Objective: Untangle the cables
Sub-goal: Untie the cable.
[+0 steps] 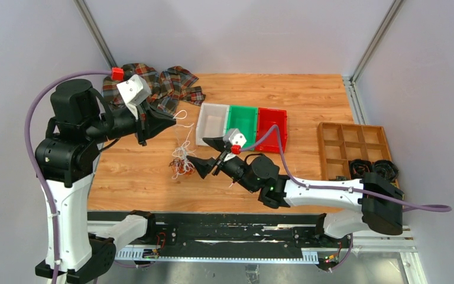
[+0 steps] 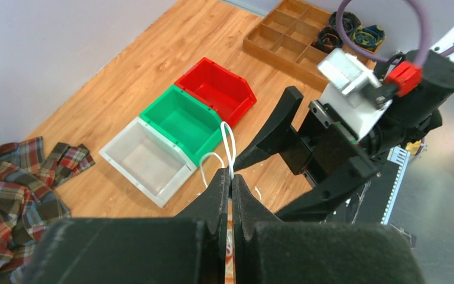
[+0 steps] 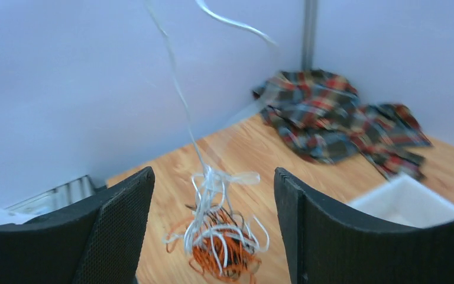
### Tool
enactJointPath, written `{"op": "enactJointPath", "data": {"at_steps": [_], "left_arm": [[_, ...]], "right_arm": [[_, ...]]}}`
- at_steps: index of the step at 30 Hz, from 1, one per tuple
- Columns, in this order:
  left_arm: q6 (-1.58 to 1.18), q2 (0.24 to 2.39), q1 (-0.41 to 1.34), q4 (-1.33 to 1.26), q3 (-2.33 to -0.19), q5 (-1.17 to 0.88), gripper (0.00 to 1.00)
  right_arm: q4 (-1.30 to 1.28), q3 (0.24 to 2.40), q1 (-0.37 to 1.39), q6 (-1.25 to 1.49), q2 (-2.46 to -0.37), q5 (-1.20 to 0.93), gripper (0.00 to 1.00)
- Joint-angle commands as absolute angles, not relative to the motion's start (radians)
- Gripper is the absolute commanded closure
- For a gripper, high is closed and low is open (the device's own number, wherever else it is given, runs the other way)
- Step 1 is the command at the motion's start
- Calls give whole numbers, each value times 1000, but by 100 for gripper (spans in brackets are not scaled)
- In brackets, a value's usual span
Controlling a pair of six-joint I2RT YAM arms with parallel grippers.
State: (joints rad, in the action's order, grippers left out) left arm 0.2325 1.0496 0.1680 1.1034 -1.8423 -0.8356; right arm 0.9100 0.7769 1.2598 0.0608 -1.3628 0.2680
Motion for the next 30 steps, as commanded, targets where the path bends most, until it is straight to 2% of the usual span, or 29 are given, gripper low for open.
{"op": "enactJointPath", "data": {"at_steps": [1,11,16,20,25,30], "left_arm": [[234,1035,175,1089,-1838,-860,100],[217,1008,174,1089,-1831,-870,100],[202,997,175,1089,-1831,-874,99],[198,1003,175,1089,-1845,-873,100],[187,1023,175,1089,-1900,-870,100],[172,1060,175,1089,-1978,-857,100]], "right_arm": [[831,884,1267,37,-1390,18,27],[820,1012,1267,93,-1513,-64,37],[850,1039,1267,93,-1566,-62,52],[916,976,1267,121,-1587,-25,65],[1011,864,1267,137,-1613,47,74],[1050,789,1266,144,-1648,117,79]]}}
